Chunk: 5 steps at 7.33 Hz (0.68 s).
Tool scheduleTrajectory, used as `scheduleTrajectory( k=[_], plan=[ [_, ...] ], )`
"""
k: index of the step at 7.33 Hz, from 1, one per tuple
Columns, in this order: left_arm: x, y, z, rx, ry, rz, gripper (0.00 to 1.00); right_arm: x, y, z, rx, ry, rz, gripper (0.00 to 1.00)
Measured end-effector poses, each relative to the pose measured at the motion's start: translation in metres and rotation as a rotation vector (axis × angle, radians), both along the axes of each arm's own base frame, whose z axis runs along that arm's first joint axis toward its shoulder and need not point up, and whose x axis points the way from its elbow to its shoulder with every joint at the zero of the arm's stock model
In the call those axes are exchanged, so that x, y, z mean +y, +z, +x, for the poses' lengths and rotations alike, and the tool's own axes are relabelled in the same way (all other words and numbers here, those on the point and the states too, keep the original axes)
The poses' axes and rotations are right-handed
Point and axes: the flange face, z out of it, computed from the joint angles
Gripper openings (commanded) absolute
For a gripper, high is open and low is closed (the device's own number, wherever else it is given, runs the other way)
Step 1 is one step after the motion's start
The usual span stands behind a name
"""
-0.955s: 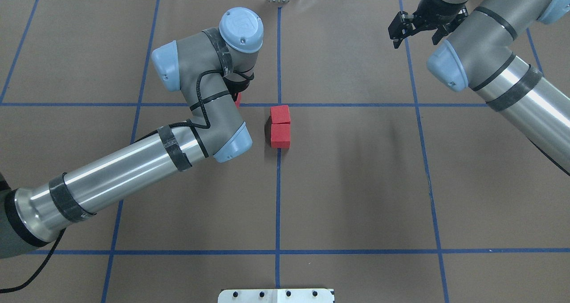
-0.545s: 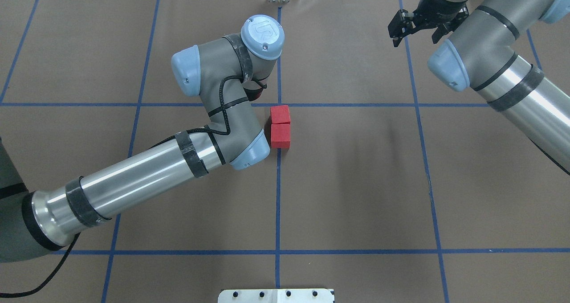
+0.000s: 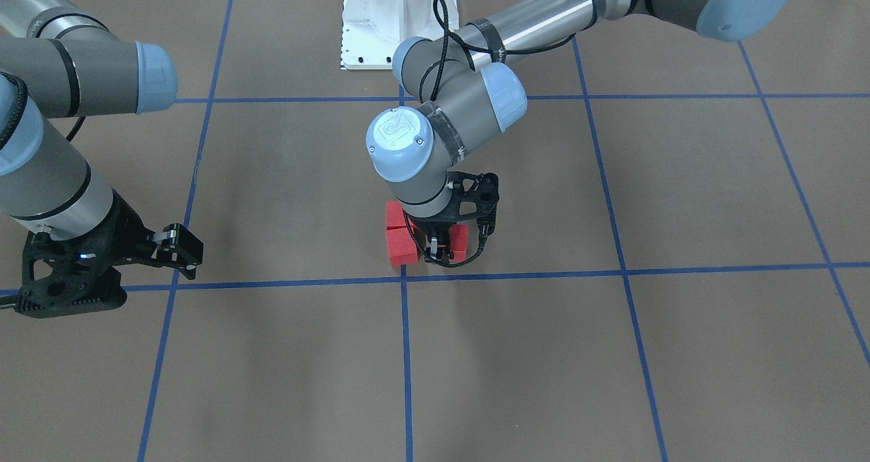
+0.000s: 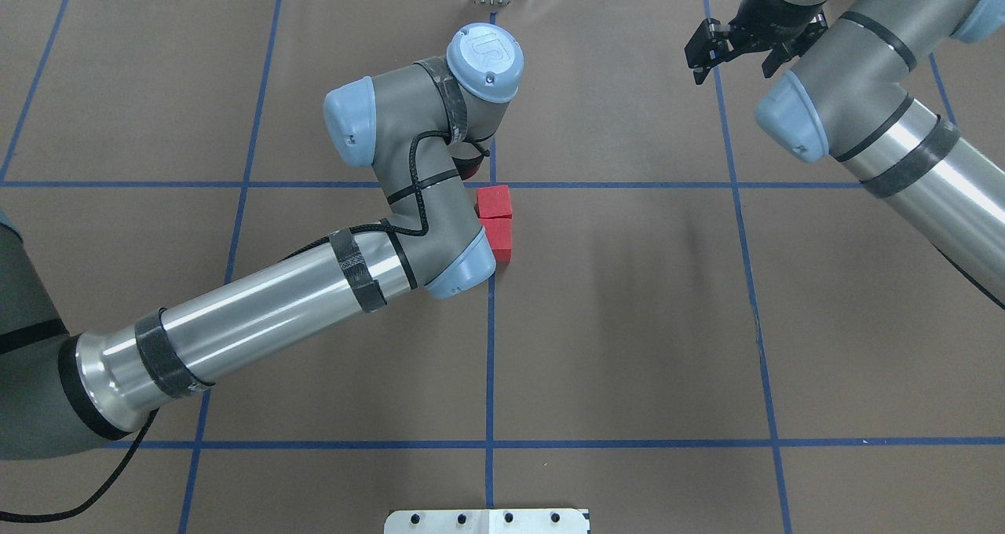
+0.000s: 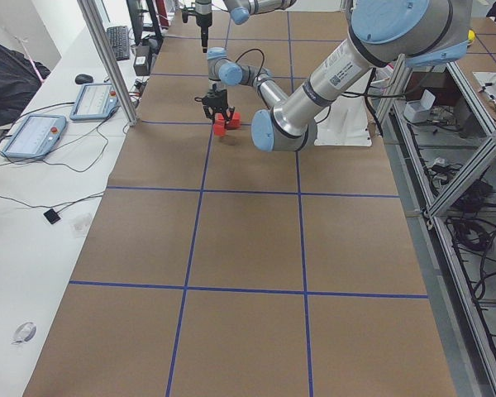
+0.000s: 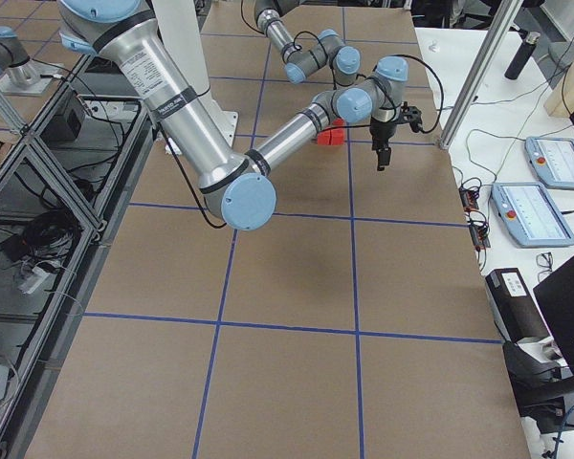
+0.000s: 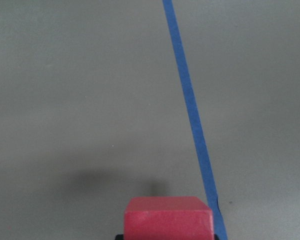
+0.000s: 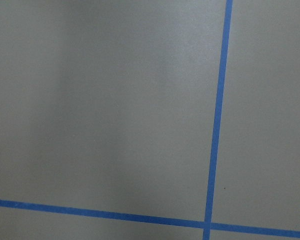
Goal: Form red blocks into L shape at center
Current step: 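Lower the held cube beside the center pair, nearer the left gripper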
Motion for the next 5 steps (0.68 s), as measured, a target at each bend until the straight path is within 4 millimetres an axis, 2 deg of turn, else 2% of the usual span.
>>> scheduleTrajectory(
  k=[5],
  plan=[
    [-0.0006, -0.0053, 0.0090, 0.002, -0.021, -0.017, 0.00, 0.0003, 0.0010, 0.0000, 0.001, 0.000, -0.001, 0.99]
  ],
)
